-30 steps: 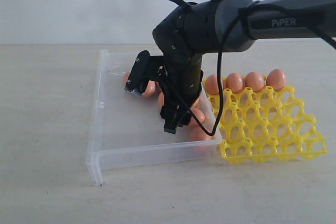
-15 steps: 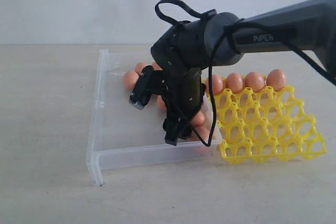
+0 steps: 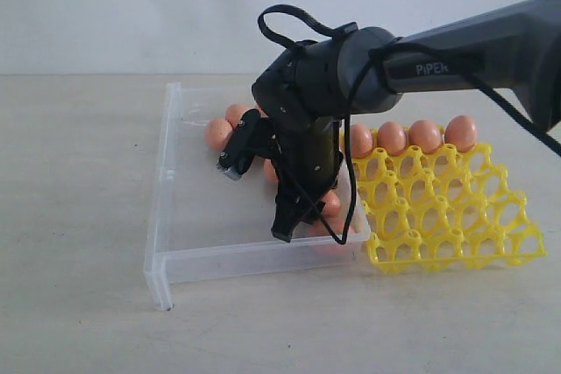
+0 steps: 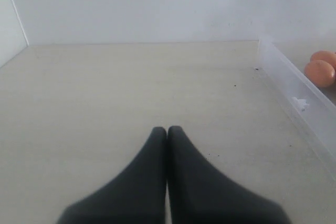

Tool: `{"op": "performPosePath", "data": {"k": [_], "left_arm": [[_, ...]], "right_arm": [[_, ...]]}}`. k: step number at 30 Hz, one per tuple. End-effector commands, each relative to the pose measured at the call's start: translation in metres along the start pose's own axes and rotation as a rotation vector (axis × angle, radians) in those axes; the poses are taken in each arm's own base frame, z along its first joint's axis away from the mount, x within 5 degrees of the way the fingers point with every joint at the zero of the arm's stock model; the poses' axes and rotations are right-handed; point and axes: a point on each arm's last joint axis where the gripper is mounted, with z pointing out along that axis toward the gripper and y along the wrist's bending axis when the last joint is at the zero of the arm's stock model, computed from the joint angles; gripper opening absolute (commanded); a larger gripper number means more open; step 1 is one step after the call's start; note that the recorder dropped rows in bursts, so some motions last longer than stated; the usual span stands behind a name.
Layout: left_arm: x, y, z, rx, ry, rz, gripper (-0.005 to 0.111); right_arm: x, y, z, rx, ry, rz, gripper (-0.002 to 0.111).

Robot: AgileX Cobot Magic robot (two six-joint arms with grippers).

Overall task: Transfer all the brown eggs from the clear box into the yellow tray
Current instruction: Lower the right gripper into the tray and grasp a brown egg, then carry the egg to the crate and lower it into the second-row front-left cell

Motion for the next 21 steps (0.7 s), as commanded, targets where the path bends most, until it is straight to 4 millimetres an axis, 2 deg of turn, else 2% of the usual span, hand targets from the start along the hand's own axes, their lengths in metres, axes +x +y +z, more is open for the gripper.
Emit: {"op": "performPosePath", "data": {"k": [1,3,6,8,11,14,15,17,19,20,21], "left_arm": [[0.0,0.0,0.0,0.004,0.003,-0.003,-0.004],[0.0,0.0,0.0,0.004,0.003,-0.003,-0.004],[0.0,0.0,0.0,0.004,0.001,-0.003,-0.004],[0.0,0.0,0.0,0.004,0.001,-0.003,-0.004],[0.0,0.0,0.0,0.004,0.001,-0.003,-0.004],[0.0,0.0,0.0,0.004,0.001,-0.003,-0.004],[0.0,0.0,0.0,0.004,0.001,-0.003,-0.004],[0.0,0.0,0.0,0.004,0.001,-0.003,-0.004],[0.0,0.0,0.0,0.004,0.001,-0.003,-0.004],[0.0,0.0,0.0,0.004,-0.001,-0.003,-0.004],[0.0,0.0,0.0,0.005,-0.003,-0.003,-0.004]], "right_arm": [[0.0,-0.003,-0.004,0.007,-0.03,0.032,0.001],[-0.003,-0.007,-0.018,0.024,-0.086,0.075,0.001],[-0.01,-0.016,-0.051,0.049,-0.25,0.165,0.001],[-0.016,-0.021,-0.076,0.048,-0.397,0.25,0.001],[-0.022,-0.021,-0.108,-0.043,-0.616,0.424,0.001],[-0.014,-0.016,-0.129,-0.087,-0.887,0.584,0.001],[-0.005,-0.008,-0.128,-0.085,-0.957,0.633,0.001],[0.024,0.002,-0.135,0.001,-1.169,0.698,0.001],[0.063,0.015,-0.14,0.073,-1.351,0.754,0.001],[0.098,0.023,-0.14,0.138,-1.451,0.792,0.001],[0.116,0.023,-0.139,0.182,-1.479,0.807,0.001]]}}
